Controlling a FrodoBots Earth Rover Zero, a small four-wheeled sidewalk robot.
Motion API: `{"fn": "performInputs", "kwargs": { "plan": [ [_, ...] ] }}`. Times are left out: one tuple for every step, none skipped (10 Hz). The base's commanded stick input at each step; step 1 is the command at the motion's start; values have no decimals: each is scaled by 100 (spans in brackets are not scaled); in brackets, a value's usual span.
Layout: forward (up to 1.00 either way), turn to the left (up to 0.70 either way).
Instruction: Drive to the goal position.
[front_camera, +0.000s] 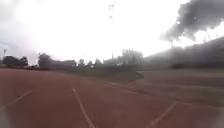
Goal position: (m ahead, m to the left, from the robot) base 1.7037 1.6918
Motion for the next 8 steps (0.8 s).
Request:
{"fn": "performInputs", "kwargs": {
  "plan": [
    [70,0],
    [70,0],
    [70,0],
    [70,0],
    [70,0],
    [70,0],
    [70,0],
    [70,0]
  ]
}}
